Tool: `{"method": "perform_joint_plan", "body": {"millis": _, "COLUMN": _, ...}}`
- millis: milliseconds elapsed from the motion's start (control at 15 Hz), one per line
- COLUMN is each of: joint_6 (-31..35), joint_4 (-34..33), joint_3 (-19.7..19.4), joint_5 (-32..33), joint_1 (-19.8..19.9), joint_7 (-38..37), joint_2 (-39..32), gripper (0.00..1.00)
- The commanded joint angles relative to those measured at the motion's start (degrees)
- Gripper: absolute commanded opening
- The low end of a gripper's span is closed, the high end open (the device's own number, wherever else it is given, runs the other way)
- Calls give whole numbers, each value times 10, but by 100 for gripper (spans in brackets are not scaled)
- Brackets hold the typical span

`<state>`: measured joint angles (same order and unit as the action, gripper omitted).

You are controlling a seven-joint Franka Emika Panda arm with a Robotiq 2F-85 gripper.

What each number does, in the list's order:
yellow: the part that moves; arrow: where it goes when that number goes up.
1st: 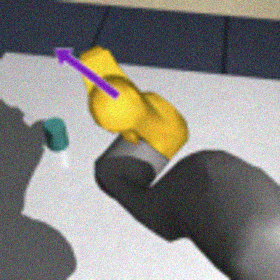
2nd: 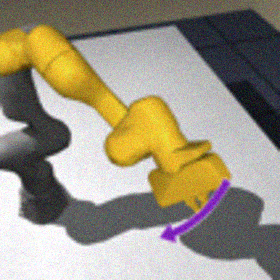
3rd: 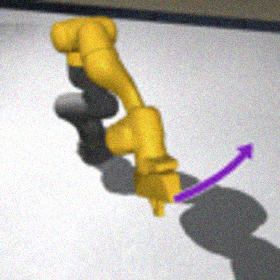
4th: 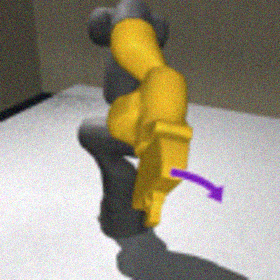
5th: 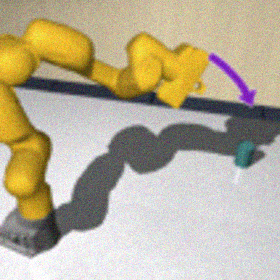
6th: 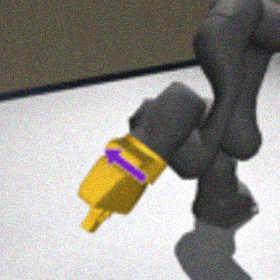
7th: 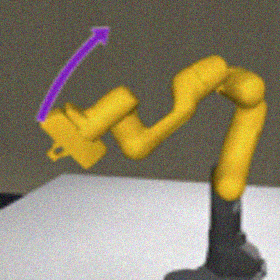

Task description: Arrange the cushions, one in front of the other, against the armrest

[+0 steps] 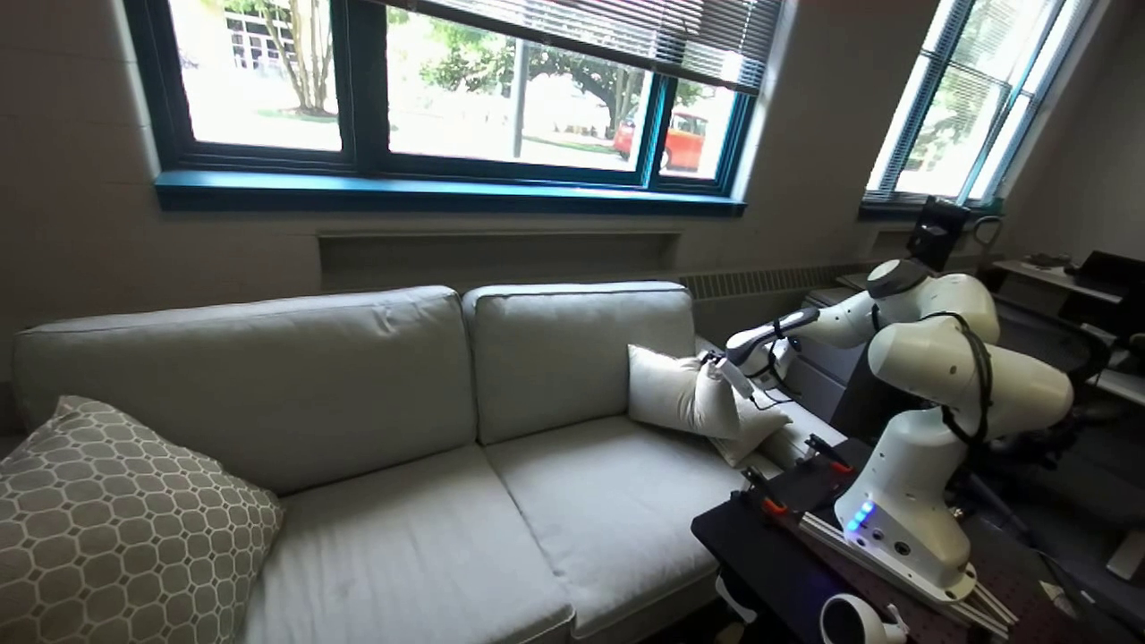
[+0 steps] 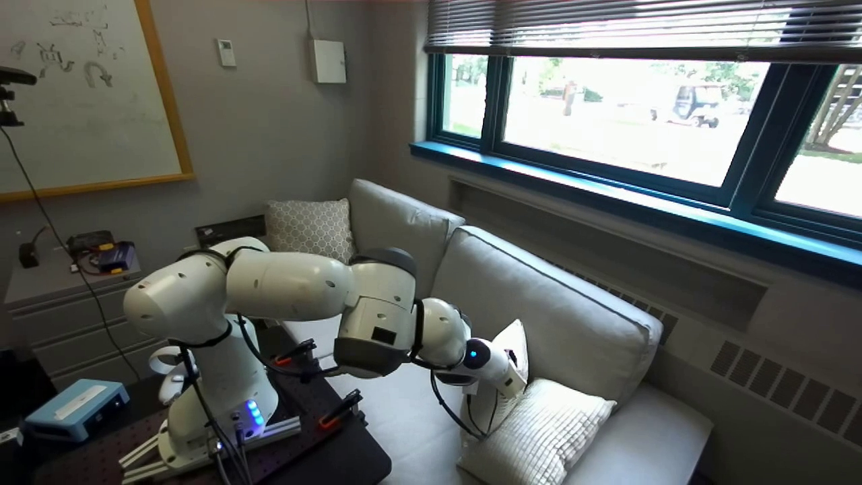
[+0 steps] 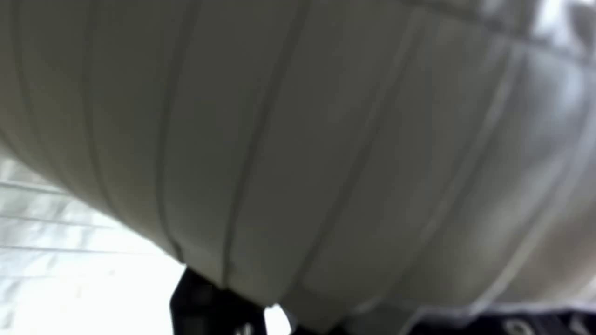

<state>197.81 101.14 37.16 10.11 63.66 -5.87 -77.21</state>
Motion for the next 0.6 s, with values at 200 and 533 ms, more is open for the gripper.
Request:
{"method": "perform_joint_plan", "body": {"millis": 200, "joint_6": 6, "joint_4": -11, "joint_3": -191, "joint_5": -187, "joint_1": -212, "joint_7": -68, "joint_2": 135, "gripper": 7}}
{"method": "perform_joint_plan", "body": {"millis": 533, "joint_6": 6, "joint_4": 119, "joint_3": -358, "joint_5": -383, "joint_1": -442, "joint_7": -59, "joint_2": 209, "gripper": 8}}
